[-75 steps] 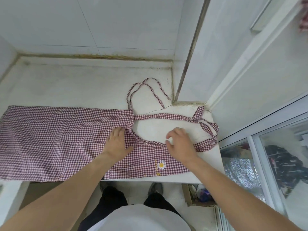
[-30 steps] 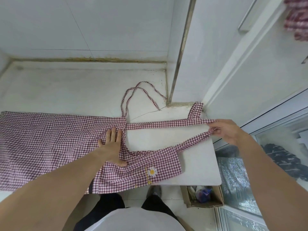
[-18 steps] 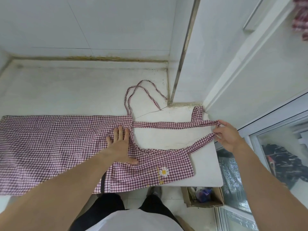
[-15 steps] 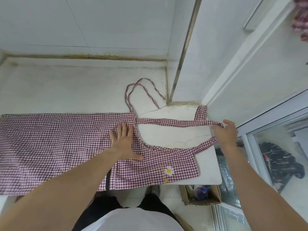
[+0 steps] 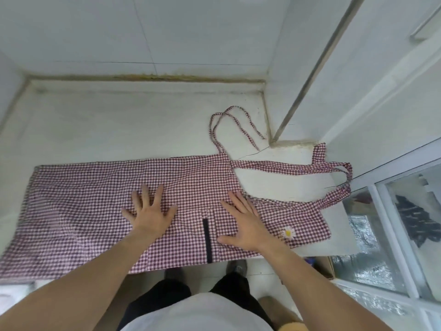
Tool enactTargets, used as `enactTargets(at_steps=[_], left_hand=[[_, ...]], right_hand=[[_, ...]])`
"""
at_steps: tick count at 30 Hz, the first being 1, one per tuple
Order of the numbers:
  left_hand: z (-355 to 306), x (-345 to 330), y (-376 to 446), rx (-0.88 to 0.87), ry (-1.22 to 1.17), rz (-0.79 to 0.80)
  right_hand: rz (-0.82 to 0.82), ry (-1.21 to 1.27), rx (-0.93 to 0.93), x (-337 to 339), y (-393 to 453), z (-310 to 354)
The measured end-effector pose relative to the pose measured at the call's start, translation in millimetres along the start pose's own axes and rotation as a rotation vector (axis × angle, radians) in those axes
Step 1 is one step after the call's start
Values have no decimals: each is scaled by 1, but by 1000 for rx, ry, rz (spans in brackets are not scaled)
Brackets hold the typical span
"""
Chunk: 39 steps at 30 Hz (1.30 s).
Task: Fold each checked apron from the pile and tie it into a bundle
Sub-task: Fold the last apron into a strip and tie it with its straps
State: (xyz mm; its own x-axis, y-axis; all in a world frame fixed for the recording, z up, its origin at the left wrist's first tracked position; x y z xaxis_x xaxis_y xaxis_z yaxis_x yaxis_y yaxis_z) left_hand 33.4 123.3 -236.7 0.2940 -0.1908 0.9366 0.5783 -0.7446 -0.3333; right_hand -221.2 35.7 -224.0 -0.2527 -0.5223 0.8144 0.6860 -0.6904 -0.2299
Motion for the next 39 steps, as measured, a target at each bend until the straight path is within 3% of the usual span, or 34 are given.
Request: enactTargets(at_steps=[3,11,15,17,20,22,25,28,31,34,36,39], left_hand=[[43,-5,1,-67,37,77],[93,14,8,-208,-91,3],[118,27,4,-110,10,-94],[125,25,2,-41,-9,-77],[128,19,-3,-50,-114,-75],[132,20,-6,-53,-158,-104],[163,19,-5,131,-127,-62],[209,24,-5,311,-11,-21],[238,50,-7,385,26,-134],[249,63,2,408,-131,-213],[259,60,6,446,-291,-163],[268,63,6,456,-346,-112]], right_hand=[[14,-83,-101,-1,1,-14],[151,-209,-377,15,9,-27],[238,-341,-646,45,3,-43],[151,-382,-727,51,7,-29],[-156,-298,-379,34,34,45],[-148,-159,-215,0,40,88],[46,-198,-281,-50,38,90],[52,-188,-328,-56,39,78],[67,-180,-339,-58,41,78],[67,-163,-349,-57,40,79],[73,-160,-356,-58,40,79],[72,-146,-365,-56,41,80]])
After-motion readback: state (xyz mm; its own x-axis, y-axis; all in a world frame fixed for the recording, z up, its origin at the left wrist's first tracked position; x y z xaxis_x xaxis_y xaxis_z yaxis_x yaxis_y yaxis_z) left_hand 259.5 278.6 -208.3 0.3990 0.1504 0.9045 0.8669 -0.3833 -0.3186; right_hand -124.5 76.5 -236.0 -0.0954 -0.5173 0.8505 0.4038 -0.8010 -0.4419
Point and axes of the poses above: each hand's wrist, its own y-axis towards the middle knuckle, its own x-axis out of the back of the hand, z = x × y, the point moved 9 cm from there along y, towards the middle knuckle, and after that the axes turned 8 degrees about -z, right-handed, at the moved point
